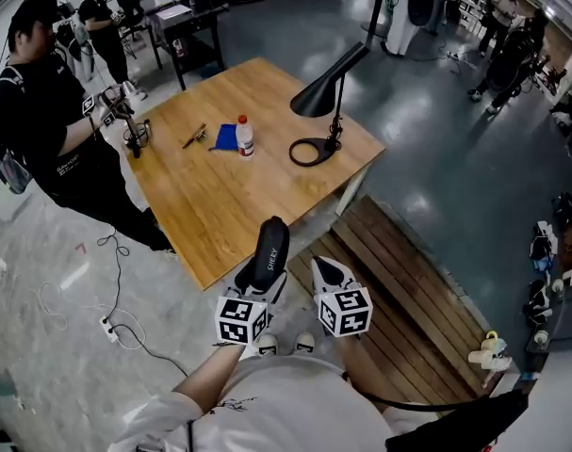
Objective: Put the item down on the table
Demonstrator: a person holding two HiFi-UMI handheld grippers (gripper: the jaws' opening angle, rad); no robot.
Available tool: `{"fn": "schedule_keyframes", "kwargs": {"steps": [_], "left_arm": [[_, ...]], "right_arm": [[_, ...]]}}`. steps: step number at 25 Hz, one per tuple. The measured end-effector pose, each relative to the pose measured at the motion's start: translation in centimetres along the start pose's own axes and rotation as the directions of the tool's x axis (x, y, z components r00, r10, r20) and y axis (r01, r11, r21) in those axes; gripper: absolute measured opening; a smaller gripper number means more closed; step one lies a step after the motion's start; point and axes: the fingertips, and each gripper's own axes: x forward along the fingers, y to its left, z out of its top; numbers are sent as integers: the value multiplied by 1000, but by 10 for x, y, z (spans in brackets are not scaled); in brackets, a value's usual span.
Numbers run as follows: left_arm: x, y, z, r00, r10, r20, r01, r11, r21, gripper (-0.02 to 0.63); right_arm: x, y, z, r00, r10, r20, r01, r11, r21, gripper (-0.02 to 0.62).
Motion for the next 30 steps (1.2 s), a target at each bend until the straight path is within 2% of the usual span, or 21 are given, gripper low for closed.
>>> {"fn": "schedule_keyframes", "kwargs": {"steps": [9, 13, 17, 20, 30], "left_arm": [[35, 13, 6, 999, 43, 4, -43, 999, -13, 327], [63, 26, 4, 998, 59, 12, -59, 998, -7, 327], [90, 45, -1, 995, 103, 6, -103, 994, -40, 327], [112, 63, -5, 992, 129, 4, -128, 991, -37, 327], [175, 136, -60, 977, 199, -74, -203, 978, -43, 327]], "right_arm": [[31, -31, 5, 999, 19, -31, -20, 999, -33, 5], [58, -45, 2, 999, 14, -34, -16, 999, -42, 5], [90, -51, -5, 998, 31, -50, -32, 999, -29, 5], [119, -56, -10, 998, 47, -48, -48, 998, -33, 5], [212, -89, -51, 995, 55, -80, -58, 998, -39, 5]]}}
